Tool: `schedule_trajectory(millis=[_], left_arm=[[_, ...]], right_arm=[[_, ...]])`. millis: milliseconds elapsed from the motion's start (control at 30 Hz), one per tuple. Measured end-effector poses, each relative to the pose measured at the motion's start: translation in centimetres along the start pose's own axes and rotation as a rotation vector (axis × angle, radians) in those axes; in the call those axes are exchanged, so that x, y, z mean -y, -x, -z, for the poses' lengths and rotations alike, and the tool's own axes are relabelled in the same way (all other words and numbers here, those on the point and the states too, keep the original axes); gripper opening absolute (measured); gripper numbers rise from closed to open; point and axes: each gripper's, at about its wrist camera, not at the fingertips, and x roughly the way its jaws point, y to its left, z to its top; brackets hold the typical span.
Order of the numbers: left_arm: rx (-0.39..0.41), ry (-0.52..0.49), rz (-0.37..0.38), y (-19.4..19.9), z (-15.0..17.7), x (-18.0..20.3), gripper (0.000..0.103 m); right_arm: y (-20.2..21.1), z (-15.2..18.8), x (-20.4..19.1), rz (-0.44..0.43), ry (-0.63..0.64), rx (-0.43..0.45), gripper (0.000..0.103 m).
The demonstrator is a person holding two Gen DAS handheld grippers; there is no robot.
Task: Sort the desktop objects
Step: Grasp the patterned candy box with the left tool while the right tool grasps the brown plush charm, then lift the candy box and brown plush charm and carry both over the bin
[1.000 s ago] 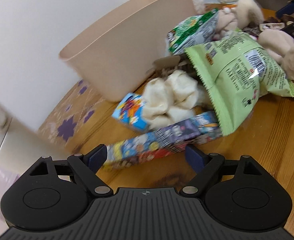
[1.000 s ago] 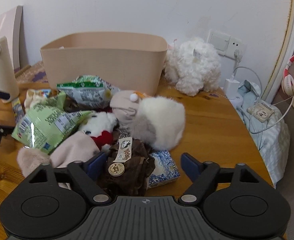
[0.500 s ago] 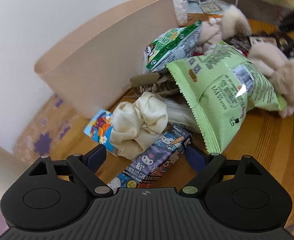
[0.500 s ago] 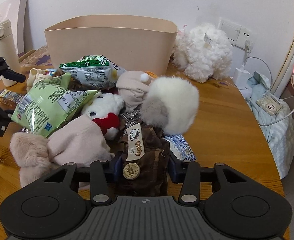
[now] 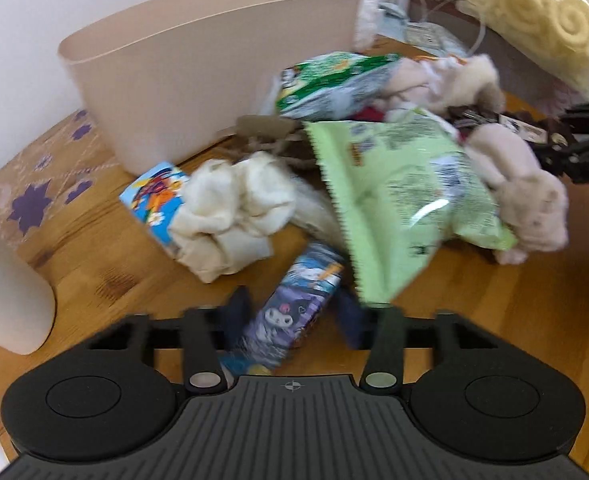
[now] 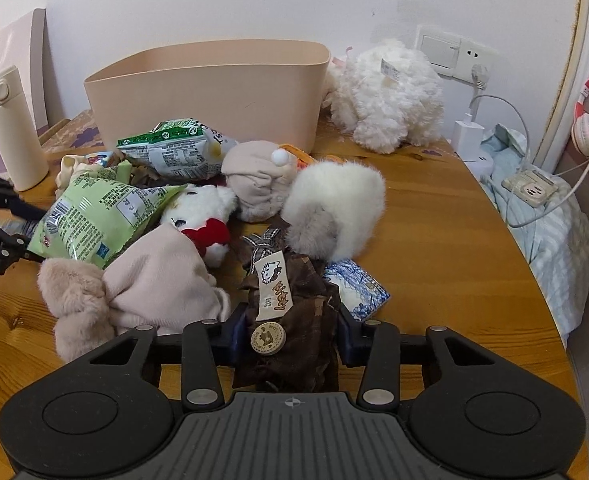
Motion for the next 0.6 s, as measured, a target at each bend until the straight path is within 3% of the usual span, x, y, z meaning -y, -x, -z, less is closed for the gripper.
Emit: schedule_trajectory(millis=[33, 233, 600], left_arm=[[-0.002, -0.009, 0.004, 0.1, 0.0, 0.3, 0.023], [0.025, -0.034, -0.037, 0.2, 0.2, 1.4, 0.023], [0.121, -0.029, -0.074, 4.6, -0.2, 1.9, 0.023]], right_arm=[[0.1, 0.1, 0.1, 0.001, -0.004, 0.002, 0.040], [1.6, 0.4, 0.7, 0.002, -0.024, 0.036, 0.040], [5.8, -0.2, 1.7, -0.008, -0.051, 0.135, 0.039]])
